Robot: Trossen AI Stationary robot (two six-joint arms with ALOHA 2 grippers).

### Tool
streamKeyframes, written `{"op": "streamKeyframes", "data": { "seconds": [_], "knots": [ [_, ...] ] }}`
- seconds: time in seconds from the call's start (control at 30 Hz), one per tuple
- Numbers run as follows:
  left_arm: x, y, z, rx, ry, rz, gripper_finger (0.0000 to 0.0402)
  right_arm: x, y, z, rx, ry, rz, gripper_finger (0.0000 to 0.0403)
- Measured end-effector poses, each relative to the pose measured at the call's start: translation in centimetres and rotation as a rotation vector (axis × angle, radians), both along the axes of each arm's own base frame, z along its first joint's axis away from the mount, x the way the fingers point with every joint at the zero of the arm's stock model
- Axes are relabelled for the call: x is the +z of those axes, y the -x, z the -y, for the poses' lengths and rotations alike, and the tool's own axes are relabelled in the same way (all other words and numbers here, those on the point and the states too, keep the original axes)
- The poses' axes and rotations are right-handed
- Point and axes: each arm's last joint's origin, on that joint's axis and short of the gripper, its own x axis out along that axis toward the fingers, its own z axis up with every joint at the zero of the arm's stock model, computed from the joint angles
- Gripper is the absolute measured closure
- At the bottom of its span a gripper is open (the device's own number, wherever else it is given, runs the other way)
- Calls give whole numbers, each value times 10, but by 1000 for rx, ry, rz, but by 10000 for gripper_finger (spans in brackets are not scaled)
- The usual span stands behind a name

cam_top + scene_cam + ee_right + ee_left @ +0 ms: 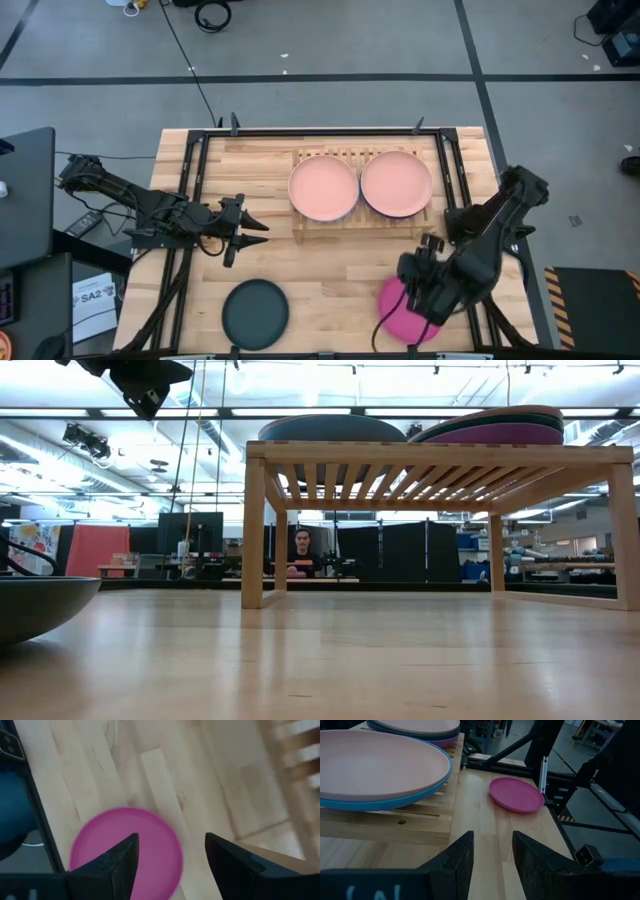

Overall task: Place and stack plates onto a shelf
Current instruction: Stack the pink plate on top of the left brown plate on the shelf

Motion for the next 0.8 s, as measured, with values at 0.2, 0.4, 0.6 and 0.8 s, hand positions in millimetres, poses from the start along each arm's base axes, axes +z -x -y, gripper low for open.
{"op": "streamKeyframes", "data": {
  "seconds": [0.2, 0.4, 0.6, 0.8],
  "knots": [
    [0, 0, 0, -1, -1, -3, 260, -37, -21, -26, 41, 69, -47, 171],
    [-3, 1, 0, 0, -12, -29, 260, -72, -35, -40, 139, 176, -137, 171],
    [-3, 1, 0, 0, -14, -35, 260, -93, -44, -44, 228, 246, -212, 171],
    [-3, 1, 0, 0, -14, -35, 260, -101, -53, -38, 254, 237, -262, 171]
  ]
}}
